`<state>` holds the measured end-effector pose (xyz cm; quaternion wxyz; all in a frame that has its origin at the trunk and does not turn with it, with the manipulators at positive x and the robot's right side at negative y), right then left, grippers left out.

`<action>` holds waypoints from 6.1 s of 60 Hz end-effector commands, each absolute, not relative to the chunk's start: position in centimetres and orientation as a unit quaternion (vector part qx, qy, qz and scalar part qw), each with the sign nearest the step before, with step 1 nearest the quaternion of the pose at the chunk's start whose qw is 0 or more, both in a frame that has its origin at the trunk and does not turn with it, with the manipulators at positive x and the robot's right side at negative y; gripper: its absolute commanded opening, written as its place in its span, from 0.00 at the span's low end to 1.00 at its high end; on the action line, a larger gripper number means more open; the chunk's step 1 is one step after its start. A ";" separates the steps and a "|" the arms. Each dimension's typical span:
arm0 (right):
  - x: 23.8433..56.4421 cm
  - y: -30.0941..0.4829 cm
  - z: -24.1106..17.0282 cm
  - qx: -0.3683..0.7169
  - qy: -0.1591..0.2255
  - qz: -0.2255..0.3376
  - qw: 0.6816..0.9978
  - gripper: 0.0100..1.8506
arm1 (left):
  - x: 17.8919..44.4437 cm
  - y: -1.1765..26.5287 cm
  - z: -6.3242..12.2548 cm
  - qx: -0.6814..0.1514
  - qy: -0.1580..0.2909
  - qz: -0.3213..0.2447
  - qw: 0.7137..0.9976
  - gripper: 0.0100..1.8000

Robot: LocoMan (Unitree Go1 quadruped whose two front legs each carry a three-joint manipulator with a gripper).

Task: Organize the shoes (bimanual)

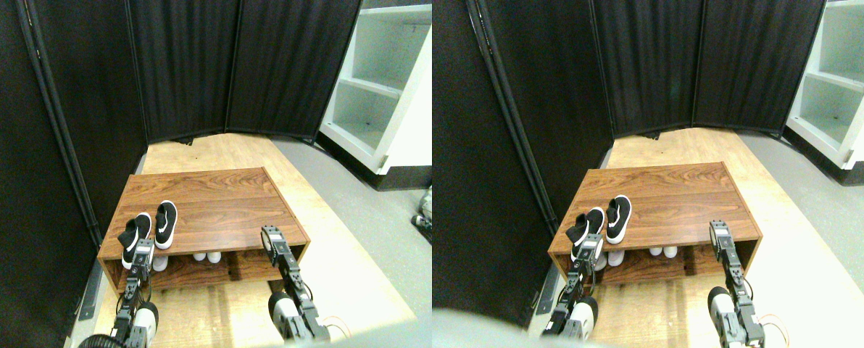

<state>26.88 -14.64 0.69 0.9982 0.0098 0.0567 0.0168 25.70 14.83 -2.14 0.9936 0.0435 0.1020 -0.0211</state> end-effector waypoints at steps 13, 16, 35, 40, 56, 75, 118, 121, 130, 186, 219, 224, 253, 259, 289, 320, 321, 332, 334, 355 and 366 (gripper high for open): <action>27.0 -14.6 1.2 0.003 0.044 0.021 0.999 0.24 | 25.9 14.6 -1.7 0.046 0.090 -0.034 0.994 0.00; 27.0 -14.6 1.2 0.004 0.044 0.021 0.999 0.24 | 25.9 14.6 -1.7 0.046 0.087 -0.041 0.994 0.00; 27.1 -14.7 1.1 0.004 0.044 0.016 0.999 0.25 | 25.9 14.5 -1.5 0.085 0.123 -0.051 0.987 0.53; 27.1 -14.8 1.1 0.007 0.044 0.016 0.999 0.25 | 25.9 14.6 -1.5 0.084 0.125 -0.055 0.987 0.54; 27.3 -15.1 1.0 0.022 0.030 0.016 0.999 0.25 | 25.0 14.0 -1.3 0.022 0.081 -0.057 0.995 0.45; 27.9 -15.6 0.7 0.038 0.001 0.017 0.999 0.27 | 23.3 13.5 -1.2 -0.041 0.026 -0.064 0.997 0.49; 28.2 -16.8 0.0 0.344 -0.114 -0.004 0.932 0.32 | 22.3 15.2 -2.3 -0.335 -0.101 0.105 0.931 0.72; 28.2 -16.9 -0.1 0.347 -0.115 -0.001 0.931 0.32 | 22.3 15.3 -2.3 -0.354 -0.103 0.102 0.924 0.71; 28.4 -17.0 -0.2 0.355 -0.114 -0.005 0.928 0.33 | 22.3 16.0 -2.1 -0.416 -0.090 0.122 0.896 0.77; 28.1 -16.6 0.0 0.341 -0.107 0.004 0.934 0.36 | 24.1 20.6 -3.3 -0.413 0.002 0.110 0.904 0.76; 27.9 -16.4 0.3 0.330 -0.106 0.010 0.938 0.36 | 25.4 20.4 -4.5 -0.481 0.018 0.131 0.867 0.85; 27.8 -16.4 0.4 0.327 -0.106 0.011 0.939 0.36 | 26.0 20.4 -4.8 -0.483 0.022 0.132 0.865 0.83; 27.0 -16.7 0.9 0.316 -0.106 0.020 0.943 0.36 | 28.9 19.4 -6.1 -0.515 0.022 0.128 0.847 0.83; 26.8 -16.7 1.1 0.308 -0.104 0.019 0.945 0.36 | 29.7 19.4 -6.8 -0.521 0.020 0.129 0.844 0.84; 26.8 -17.1 1.0 0.301 -0.098 0.011 0.948 0.37 | 29.9 19.4 -7.0 -0.531 0.021 0.116 0.839 0.82; 27.1 -16.8 0.6 0.312 -0.103 0.019 0.944 0.37 | 24.1 22.3 -3.8 -0.480 -0.021 0.107 0.870 0.69; 27.1 -16.8 0.5 0.311 -0.105 0.020 0.944 0.37 | 24.1 22.8 -3.6 -0.472 -0.029 0.108 0.875 0.66; 27.0 -16.9 0.6 0.311 -0.104 0.011 0.945 0.36 | 24.5 25.8 -1.9 -0.437 -0.070 0.096 0.892 0.37; 26.9 -16.9 0.7 0.310 -0.104 0.007 0.945 0.36 | 24.6 26.5 -1.3 -0.425 -0.071 0.084 0.899 0.34; 26.9 -16.8 0.8 0.311 -0.110 0.015 0.944 0.35 | 28.6 29.4 0.5 -0.344 -0.100 0.041 0.933 0.00; 27.0 -16.6 0.8 0.311 -0.111 0.016 0.944 0.35 | 31.5 28.5 0.7 -0.364 -0.075 0.060 0.927 0.00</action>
